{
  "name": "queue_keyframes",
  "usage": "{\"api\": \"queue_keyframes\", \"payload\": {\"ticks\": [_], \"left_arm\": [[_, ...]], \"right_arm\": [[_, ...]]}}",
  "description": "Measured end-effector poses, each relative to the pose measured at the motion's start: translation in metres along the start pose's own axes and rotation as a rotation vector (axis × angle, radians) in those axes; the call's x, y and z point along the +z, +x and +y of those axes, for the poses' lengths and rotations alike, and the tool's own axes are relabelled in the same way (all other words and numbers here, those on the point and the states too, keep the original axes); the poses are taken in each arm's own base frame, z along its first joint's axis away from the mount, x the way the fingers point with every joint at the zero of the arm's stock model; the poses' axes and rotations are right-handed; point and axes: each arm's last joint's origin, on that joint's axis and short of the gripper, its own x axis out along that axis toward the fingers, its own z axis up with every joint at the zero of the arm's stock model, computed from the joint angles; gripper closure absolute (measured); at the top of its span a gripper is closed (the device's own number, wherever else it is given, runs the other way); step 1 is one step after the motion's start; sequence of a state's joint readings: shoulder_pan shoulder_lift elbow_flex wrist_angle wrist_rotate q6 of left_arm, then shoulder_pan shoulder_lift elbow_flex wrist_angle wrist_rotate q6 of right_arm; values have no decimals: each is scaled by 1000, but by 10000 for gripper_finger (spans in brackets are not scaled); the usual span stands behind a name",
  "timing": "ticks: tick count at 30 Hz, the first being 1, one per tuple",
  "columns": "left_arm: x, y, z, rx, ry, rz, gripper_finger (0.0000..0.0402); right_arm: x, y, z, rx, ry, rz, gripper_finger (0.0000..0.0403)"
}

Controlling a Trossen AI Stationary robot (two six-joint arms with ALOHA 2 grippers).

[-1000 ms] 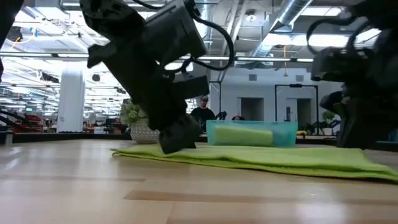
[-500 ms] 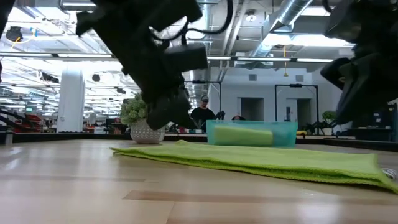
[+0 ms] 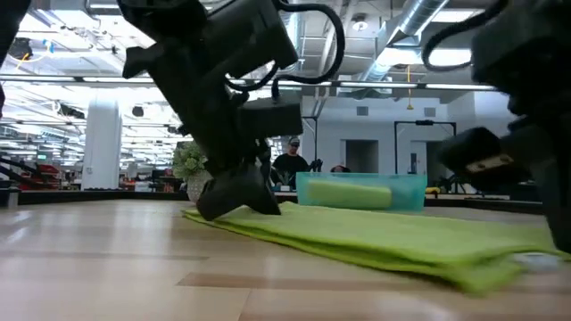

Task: Roll microfiber towels into tight, uniform cylinder then place into a basket
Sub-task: Roll the green microfiber cloth

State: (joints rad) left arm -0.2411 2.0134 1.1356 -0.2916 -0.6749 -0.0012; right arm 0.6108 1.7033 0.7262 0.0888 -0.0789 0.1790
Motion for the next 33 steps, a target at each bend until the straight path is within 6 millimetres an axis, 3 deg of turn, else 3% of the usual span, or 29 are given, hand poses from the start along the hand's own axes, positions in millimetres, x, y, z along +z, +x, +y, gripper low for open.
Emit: {"api": "queue_keyframes", "payload": {"ticks": [4, 10, 15, 17, 21, 23, 27, 31, 33], "left_arm": [[29, -18, 12, 89, 33, -41, 391], [55, -55, 8, 14, -65, -69, 391], [37, -55, -5, -23, -128, 11, 391], [22, -47, -9, -13, -143, 53, 391], [4, -31, -7, 41, -164, 95, 391], [2, -29, -3, 86, -179, 107, 391], [11, -41, 4, 133, -176, 125, 391], [16, -57, -3, 114, -161, 116, 391], [15, -63, -10, 96, -136, 110, 391]], "right_arm": [[27, -8, 1, -116, -96, -160, 392], [32, -10, -12, -403, -1, -225, 391], [14, -2, -35, -469, 121, -77, 389], [5, 3, -36, -403, 120, -14, 389], [6, 23, -34, -190, 122, -29, 389], [13, 36, -35, -136, 70, -94, 387], [32, 44, -35, -131, 13, -184, 390], [53, 24, -27, -187, -36, -266, 392], [47, 19, -20, -197, -63, -230, 390]]}}
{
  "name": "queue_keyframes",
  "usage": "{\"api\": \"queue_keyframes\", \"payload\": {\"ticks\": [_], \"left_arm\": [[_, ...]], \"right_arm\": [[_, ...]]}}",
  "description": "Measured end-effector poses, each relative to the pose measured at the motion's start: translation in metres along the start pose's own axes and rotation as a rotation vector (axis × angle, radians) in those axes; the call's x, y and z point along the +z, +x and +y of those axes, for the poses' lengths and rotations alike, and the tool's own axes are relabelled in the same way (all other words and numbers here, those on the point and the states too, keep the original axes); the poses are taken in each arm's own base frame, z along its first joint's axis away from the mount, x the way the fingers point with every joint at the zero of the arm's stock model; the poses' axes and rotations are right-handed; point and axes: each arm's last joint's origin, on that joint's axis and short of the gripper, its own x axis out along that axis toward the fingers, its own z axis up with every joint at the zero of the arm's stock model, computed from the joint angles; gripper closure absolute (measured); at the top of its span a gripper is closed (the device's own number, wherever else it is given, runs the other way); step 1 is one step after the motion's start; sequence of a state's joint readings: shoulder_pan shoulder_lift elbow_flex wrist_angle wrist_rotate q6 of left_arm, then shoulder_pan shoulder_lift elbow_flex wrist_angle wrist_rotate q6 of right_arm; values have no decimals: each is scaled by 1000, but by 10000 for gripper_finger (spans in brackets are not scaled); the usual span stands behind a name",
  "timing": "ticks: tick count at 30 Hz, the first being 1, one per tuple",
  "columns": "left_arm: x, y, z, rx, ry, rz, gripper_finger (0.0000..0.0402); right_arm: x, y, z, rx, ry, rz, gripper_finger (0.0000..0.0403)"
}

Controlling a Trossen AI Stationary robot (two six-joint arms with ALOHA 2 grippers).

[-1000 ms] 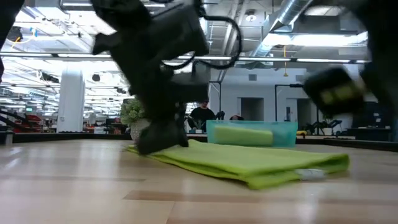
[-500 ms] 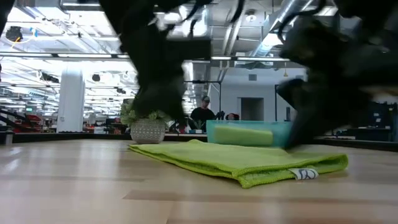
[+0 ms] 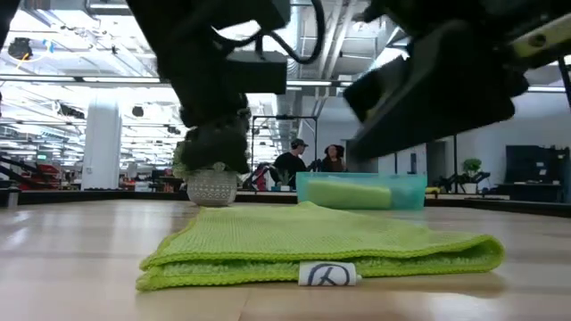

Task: Roll microfiber towels into tight, uniform cylinder then place into a basket
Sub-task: Roll the green microfiber cloth

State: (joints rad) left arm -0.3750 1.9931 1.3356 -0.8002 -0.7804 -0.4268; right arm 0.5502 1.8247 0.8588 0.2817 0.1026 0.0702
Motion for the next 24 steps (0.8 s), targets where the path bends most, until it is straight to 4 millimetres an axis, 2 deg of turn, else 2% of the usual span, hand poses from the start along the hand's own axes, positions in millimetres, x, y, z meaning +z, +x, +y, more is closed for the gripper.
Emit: {"api": "queue_keyframes", "payload": {"ticks": [5, 9, 11, 18, 21, 24], "left_arm": [[-1, -8, -13, -118, 5, -3, 391], [1, -14, -19, -119, -5, -51, 391], [2, -14, -20, -119, -7, -69, 391], [6, -12, -18, -113, -34, -90, 391], [8, -12, -19, -109, -42, -107, 391], [11, -13, -19, -97, -53, -143, 391]], "right_arm": [[-3, -2, 20, 43, -63, -19, 367], [-11, 9, 30, 63, -152, -37, 323], [-9, 16, 34, 62, -186, -52, 293], [-10, 34, 27, -2, -241, -27, 199], [-11, 39, 20, -13, -240, -12, 182], [-11, 43, 12, -25, -224, -14, 182]]}}
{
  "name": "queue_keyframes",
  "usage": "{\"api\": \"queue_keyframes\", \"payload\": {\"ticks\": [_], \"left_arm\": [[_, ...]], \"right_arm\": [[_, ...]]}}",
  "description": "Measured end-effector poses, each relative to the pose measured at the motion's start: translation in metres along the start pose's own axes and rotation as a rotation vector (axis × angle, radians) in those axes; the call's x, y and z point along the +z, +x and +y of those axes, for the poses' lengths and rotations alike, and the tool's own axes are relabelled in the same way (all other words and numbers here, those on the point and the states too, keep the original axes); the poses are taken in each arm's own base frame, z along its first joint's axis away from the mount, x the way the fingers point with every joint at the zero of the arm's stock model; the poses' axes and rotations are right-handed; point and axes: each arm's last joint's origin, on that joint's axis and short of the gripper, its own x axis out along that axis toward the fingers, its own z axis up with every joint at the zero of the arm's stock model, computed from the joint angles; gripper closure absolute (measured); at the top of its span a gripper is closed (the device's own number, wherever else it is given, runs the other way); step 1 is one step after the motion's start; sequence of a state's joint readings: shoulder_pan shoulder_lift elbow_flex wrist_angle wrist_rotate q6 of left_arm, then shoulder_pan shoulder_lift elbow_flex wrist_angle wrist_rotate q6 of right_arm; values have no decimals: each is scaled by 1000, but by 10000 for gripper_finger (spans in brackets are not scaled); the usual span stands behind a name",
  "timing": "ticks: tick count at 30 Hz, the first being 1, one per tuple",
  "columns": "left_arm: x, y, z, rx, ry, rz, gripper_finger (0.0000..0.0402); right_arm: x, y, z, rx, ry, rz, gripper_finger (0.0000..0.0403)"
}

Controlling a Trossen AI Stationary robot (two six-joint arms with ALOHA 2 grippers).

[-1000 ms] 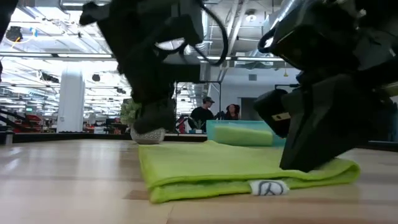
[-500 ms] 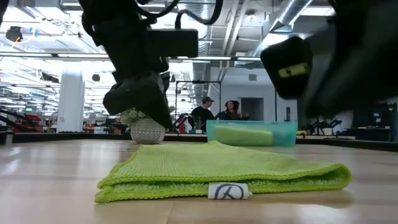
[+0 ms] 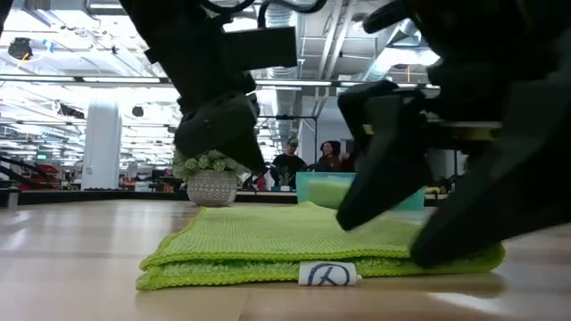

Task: Roll microfiber towels into tight, uniform cylinder then place into a basket
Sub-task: Roll the green microfiber cloth

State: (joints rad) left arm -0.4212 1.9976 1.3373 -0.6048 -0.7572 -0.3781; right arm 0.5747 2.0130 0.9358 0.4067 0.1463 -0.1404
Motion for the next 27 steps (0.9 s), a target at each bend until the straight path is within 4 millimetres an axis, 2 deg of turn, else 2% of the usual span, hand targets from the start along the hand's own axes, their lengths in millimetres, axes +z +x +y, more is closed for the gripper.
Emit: {"api": "queue_keyframes", "payload": {"ticks": [3, 9, 12, 15, 18, 23, 27], "left_arm": [[2, 0, 0, -3, -1, -18, 391], [-3, -2, 0, 54, 36, 0, 391], [-12, -7, 1, 137, 51, 23, 391], [-19, -10, 3, 171, 54, 62, 391], [-21, -10, 4, 151, 42, 95, 391], [-20, -3, 3, 146, 39, 101, 391], [-24, 10, -3, 151, 67, 120, 391]], "right_arm": [[-5, 1, -6, -30, 11, 38, 196], [-12, 0, -16, -61, 73, 127, 253], [-13, -2, -14, -54, 70, 158, 275], [-10, -6, -9, -53, 99, 161, 281], [-9, -12, -9, -49, 111, 181, 265], [-3, -21, -8, -36, 110, 174, 201], [-1, -15, -2, -20, 21, 123, 162]]}}
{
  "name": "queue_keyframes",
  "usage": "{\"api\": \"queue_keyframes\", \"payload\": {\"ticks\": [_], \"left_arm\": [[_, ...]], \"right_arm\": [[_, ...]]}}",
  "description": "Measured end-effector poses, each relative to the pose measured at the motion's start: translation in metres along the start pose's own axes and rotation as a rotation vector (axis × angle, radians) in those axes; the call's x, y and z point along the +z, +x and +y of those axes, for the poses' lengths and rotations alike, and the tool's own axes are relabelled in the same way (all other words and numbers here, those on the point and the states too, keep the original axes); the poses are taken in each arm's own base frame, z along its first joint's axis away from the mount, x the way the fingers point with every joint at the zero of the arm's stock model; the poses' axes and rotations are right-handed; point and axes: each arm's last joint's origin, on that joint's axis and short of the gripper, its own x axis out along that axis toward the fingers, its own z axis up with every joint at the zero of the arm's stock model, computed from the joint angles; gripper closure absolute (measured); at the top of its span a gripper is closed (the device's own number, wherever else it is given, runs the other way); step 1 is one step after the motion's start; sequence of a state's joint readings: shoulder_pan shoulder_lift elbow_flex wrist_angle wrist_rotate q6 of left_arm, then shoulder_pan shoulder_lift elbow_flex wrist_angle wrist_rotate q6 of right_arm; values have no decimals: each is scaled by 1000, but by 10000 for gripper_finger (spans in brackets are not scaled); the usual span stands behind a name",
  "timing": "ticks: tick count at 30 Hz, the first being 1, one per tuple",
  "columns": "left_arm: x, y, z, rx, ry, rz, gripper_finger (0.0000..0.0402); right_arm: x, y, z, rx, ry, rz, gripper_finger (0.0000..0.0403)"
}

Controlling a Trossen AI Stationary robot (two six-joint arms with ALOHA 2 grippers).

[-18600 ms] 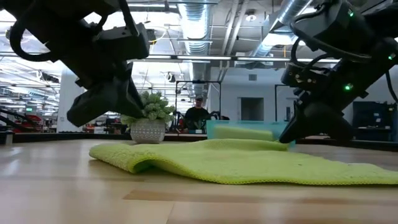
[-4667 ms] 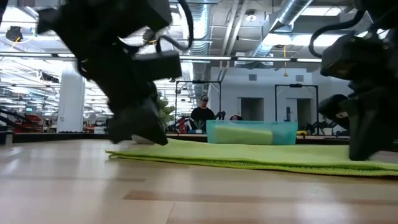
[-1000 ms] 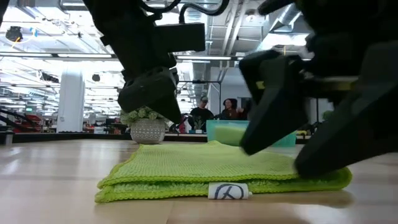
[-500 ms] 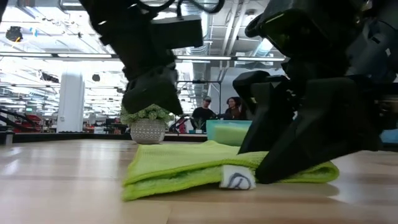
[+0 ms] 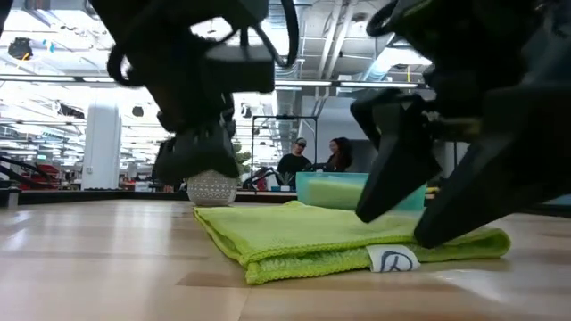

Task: Roll microfiber towels into tight, uniform cylinder then place into a basket
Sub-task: Roll the green microfiber cloth

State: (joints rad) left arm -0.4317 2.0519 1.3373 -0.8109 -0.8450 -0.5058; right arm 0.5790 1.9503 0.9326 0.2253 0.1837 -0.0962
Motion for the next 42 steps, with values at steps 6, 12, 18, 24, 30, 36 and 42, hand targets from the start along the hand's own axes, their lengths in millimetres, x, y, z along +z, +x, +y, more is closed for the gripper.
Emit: {"api": "queue_keyframes", "payload": {"ticks": [6, 12, 18, 24, 30, 36, 42], "left_arm": [[-1, 13, -11, -7, 33, 12, 391], [0, 12, -7, 33, 68, -10, 391], [2, -8, 6, 109, 45, -25, 391], [-21, -1, 6, 149, 50, 43, 391], [-38, 14, -4, 131, 56, 13, 391], [-39, 20, -11, 102, 64, -68, 391], [-37, 21, -13, 92, 77, -86, 391]], "right_arm": [[-3, 14, 3, -5, -69, -36, 176], [-6, 16, -5, 6, -55, -23, 247], [-7, 16, -4, 6, -63, -4, 332], [-3, 16, 2, 31, -76, -23, 390], [5, 8, 3, 44, -41, 16, 384], [22, -10, -2, 53, -16, 30, 380], [39, -29, -7, 55, 39, 4, 393]]}}
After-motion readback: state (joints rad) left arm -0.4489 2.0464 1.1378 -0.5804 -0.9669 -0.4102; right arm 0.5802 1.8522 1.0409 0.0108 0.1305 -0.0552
